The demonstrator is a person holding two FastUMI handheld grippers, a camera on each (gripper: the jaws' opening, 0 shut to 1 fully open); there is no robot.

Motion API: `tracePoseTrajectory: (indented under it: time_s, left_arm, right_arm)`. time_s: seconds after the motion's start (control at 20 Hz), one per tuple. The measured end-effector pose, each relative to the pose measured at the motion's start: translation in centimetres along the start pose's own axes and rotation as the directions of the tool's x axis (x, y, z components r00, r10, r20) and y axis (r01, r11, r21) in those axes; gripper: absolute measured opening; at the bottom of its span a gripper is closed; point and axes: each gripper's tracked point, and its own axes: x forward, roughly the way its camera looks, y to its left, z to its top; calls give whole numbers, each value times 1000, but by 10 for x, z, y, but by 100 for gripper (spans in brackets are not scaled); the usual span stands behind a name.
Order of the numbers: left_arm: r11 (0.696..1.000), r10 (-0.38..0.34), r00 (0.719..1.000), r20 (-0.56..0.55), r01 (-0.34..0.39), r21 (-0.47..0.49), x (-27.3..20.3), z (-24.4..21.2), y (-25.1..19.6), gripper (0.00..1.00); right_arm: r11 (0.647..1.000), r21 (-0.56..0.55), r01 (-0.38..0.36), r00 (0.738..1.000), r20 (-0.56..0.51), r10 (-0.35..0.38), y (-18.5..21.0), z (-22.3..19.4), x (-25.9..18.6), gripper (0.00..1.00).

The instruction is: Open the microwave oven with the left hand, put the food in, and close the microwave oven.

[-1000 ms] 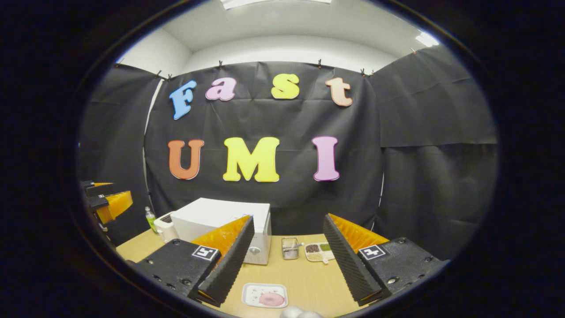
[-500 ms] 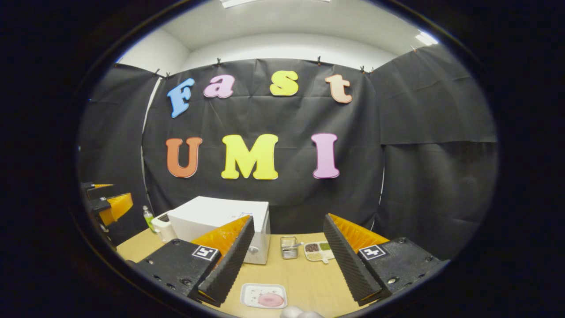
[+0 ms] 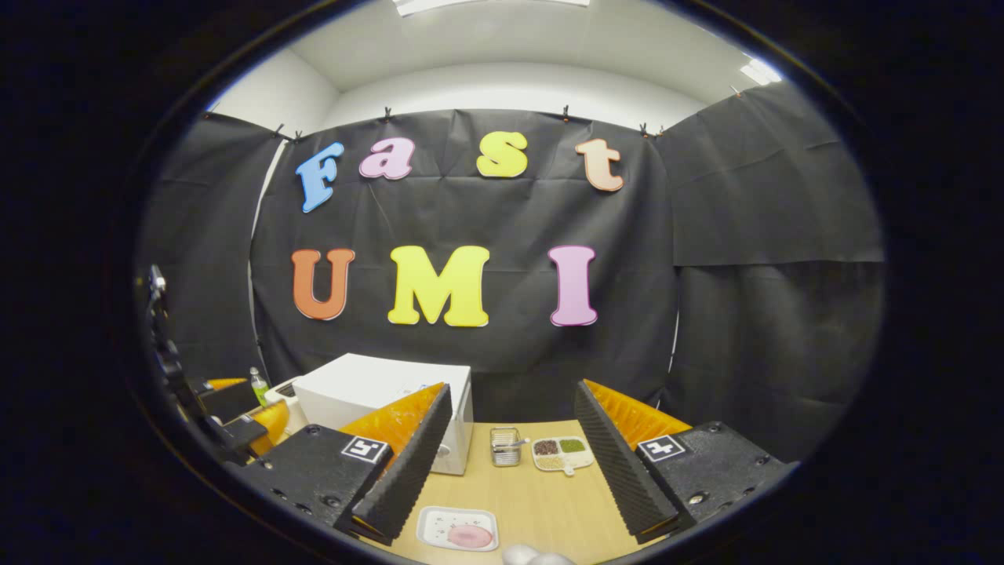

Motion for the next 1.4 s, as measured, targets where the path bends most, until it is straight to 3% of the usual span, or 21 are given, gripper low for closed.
tracePoseTrajectory:
  time_s: [0.65, 0.7, 0.85, 0.9, 0.95, 1.0, 1.1, 1.15, 1.2, 1.4]
  left_arm:
    - [999, -54, 995, -82, 54, 3, 147, -128, -101, 95]
    - [999, -51, 994, -97, 52, 4, 158, -137, -104, 95]
    - [998, -56, 990, -131, 56, -5, 180, -153, -109, 96]
    - [998, -58, 990, -129, 57, -18, 184, -154, -111, 96]
    - [999, -47, 991, -128, 45, -23, 187, -154, -110, 95]
    - [998, -54, 989, -135, 50, -31, 191, -156, -111, 91]
    - [997, -62, 987, -146, 56, -49, 193, -159, -112, 72]
    - [997, -68, 986, -152, 60, -56, 195, -161, -111, 67]
    - [995, -82, 984, -156, 71, -75, 195, -163, -114, 31]
    - [995, -77, 985, -152, 66, -76, 196, -163, -114, 22]
  right_arm:
    - [998, -52, 37, 997, -68, -41, -29, -15, 13, 100]
    - [997, -56, 46, 996, -75, -50, -34, -19, 15, 92]
    - [996, -65, 58, 992, -105, -65, -41, -31, 22, 92]
    - [996, -63, 60, 991, -113, -67, -42, -33, 24, 100]
    - [996, -61, 61, 990, -122, -68, -43, -36, 26, 100]
    - [997, -58, 59, 990, -128, -66, -42, -38, 28, 100]
    - [997, -58, 58, 990, -128, -65, -42, -38, 31, 100]
    - [997, -60, 56, 990, -128, -63, -42, -37, 32, 92]
    - [997, -62, 54, 990, -129, -62, -41, -38, 33, 100]
    - [997, -58, 44, 990, -133, -51, -37, -39, 35, 100]
